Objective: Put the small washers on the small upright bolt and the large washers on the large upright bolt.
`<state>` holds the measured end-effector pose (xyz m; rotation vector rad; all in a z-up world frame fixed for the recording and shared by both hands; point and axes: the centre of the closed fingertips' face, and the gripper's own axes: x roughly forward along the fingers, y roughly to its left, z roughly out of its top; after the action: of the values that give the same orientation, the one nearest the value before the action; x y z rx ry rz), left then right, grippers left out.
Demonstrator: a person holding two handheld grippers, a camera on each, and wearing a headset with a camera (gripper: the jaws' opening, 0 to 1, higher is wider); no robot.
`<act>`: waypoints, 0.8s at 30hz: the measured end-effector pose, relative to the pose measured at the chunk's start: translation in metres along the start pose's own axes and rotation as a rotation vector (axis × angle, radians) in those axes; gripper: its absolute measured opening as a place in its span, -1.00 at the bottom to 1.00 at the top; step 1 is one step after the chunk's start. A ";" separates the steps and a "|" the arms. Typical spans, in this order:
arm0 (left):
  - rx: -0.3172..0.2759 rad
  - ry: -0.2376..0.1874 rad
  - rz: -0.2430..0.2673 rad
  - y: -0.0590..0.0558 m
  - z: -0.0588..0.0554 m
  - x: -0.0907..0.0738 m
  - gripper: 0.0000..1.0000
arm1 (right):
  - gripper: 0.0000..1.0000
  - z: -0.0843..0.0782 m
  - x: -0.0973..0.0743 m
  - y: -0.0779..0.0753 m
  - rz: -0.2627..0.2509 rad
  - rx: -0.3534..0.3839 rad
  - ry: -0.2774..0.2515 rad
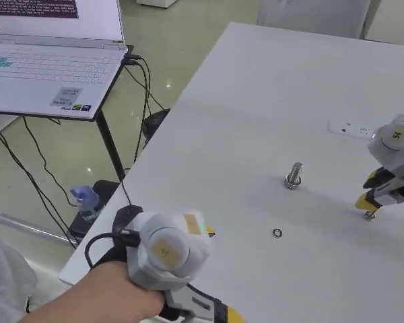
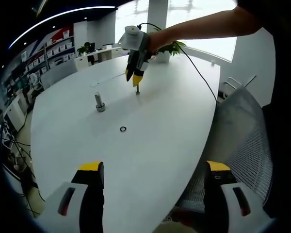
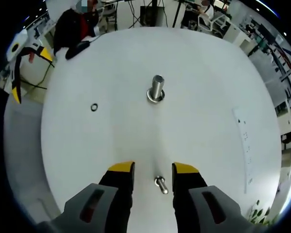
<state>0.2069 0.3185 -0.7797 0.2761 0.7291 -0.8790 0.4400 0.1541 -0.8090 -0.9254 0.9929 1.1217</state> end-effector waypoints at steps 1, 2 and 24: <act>0.004 0.005 -0.001 0.000 -0.001 0.000 0.70 | -0.36 0.003 0.000 0.002 0.003 -0.002 -0.005; 0.006 0.005 -0.002 0.000 -0.001 0.000 0.70 | -0.36 0.006 0.001 0.004 0.006 -0.003 -0.008; 0.011 -0.013 -0.003 -0.001 -0.001 -0.007 0.69 | -0.36 0.059 0.017 0.071 0.095 -0.145 -0.053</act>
<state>0.2024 0.3223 -0.7756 0.2789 0.7133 -0.8868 0.3825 0.2279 -0.8139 -0.9672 0.9299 1.3052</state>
